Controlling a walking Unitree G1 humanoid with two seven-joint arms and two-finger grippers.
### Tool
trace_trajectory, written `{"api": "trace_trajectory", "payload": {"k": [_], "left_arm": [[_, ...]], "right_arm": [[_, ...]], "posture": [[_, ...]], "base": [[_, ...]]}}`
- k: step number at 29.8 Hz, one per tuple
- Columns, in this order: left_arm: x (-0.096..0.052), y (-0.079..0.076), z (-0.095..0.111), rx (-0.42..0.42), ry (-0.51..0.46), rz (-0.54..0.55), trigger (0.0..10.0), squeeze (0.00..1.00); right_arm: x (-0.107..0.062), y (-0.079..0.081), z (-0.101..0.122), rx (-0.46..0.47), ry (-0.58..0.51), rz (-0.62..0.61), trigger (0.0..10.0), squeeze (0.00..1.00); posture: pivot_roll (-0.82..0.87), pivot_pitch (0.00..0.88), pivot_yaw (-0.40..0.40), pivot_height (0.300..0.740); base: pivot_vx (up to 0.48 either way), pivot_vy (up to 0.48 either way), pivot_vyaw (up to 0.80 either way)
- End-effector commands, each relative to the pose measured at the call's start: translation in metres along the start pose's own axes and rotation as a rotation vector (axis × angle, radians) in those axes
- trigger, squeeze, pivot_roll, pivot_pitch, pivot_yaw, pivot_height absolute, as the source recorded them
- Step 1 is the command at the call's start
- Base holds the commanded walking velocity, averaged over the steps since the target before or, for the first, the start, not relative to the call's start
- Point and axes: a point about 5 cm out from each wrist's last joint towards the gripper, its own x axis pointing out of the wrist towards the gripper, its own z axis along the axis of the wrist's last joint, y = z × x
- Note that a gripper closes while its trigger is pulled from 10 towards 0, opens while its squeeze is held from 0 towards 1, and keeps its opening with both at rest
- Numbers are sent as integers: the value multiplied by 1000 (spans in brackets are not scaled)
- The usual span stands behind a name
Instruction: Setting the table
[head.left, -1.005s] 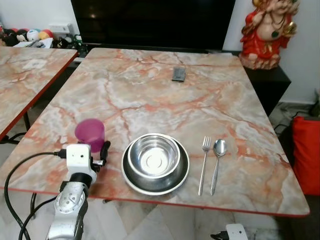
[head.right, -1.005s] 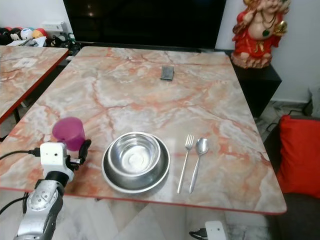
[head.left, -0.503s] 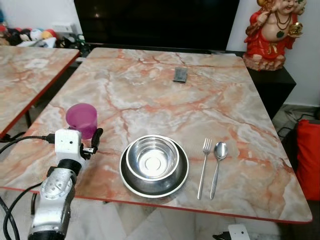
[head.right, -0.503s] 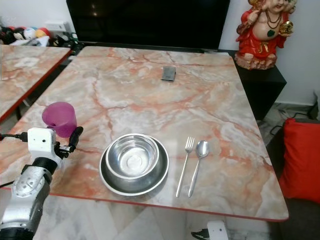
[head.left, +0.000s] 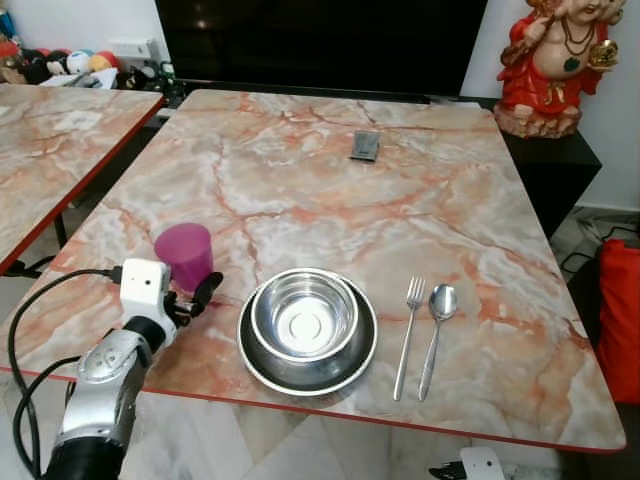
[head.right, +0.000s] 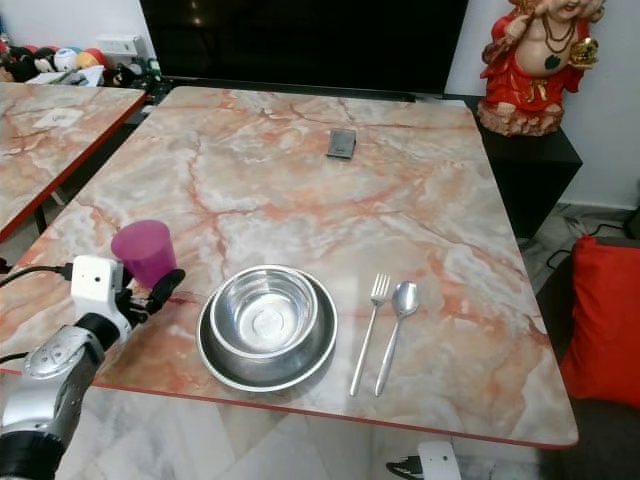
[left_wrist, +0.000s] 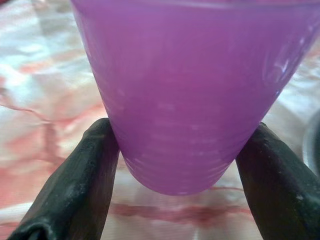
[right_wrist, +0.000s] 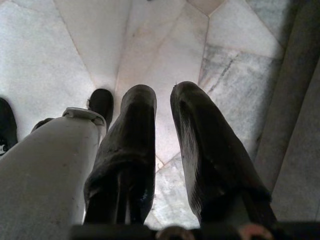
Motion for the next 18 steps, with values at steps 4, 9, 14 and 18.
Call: {"api": "trace_trajectory", "payload": {"k": [4,9,14,18], "left_arm": [[6,-2,-2,11,18,-26,10000,0],[10,-2,0,28,23,-23,10000,0],[13,-2,0,62,29,-26,10000,0],[14,-4,-2,100,38,-28,10000,0]], "right_arm": [[-1,0,-4,5,11,-3,10000,0],[-1,0,-5,7,12,-3,10000,0],[-1,0,-4,6,12,-2,10000,0],[-1,0,-4,6,11,-2,10000,0]], "posture": [[25,118,-13,740],[23,119,-12,740],[25,119,-13,740],[24,125,-12,740]], "base": [[0,0,0],[0,0,0],[0,0,0],[0,0,0]]}}
